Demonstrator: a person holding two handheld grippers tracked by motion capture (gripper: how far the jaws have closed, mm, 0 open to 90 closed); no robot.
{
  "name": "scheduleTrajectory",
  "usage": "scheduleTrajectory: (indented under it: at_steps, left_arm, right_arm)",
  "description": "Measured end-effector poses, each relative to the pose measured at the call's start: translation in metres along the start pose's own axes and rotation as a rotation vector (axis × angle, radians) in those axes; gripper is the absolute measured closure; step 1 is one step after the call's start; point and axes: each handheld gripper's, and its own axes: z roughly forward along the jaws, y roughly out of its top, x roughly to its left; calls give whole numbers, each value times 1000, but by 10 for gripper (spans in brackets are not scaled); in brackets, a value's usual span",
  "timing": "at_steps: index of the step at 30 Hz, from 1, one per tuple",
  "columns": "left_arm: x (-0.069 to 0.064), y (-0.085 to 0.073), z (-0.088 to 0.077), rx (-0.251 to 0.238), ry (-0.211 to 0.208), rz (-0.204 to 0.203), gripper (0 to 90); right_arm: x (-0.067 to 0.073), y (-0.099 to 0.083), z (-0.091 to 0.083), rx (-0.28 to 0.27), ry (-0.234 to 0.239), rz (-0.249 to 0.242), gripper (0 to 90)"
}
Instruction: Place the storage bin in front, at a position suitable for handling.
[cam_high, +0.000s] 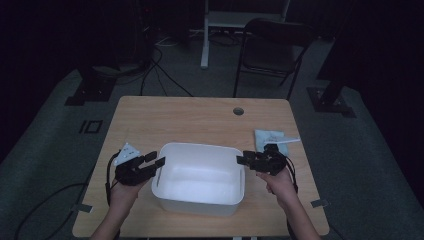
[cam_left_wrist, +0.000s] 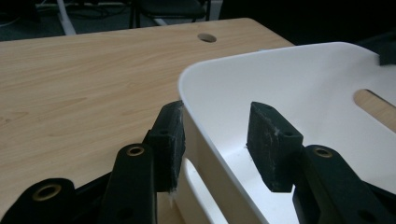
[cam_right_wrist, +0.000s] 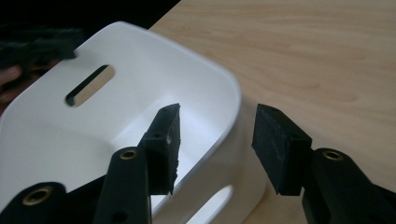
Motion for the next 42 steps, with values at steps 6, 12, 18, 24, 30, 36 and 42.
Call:
scheduleTrajectory:
  at_steps: [6, 12, 18, 24, 30, 36, 42]
  left_arm:
    - [10, 11, 19, 19, -7, 31, 565]
    - [19, 14, 33, 27, -45, 9, 601]
    - [20, 14, 39, 39, -34, 20, 720]
    - [21, 13, 40, 44, -24, 33, 770]
    - [19, 11, 36, 43, -4, 39, 777]
    - [16, 9, 31, 47, 16, 43, 775]
    - [10, 6, 25, 54, 49, 55, 771]
  right_arm:
    - [8, -14, -7, 5, 9, 19, 499]
    - [12, -18, -8, 18, 7, 14, 510]
    - [13, -17, -7, 32, 8, 9, 535]
    - [9, -14, -6, 37, 15, 7, 545]
    - [4, -10, -3, 40, 30, 12, 561]
    - [-2, -1, 3, 45, 35, 5, 603]
    - [-8, 9, 10, 45, 23, 1, 656]
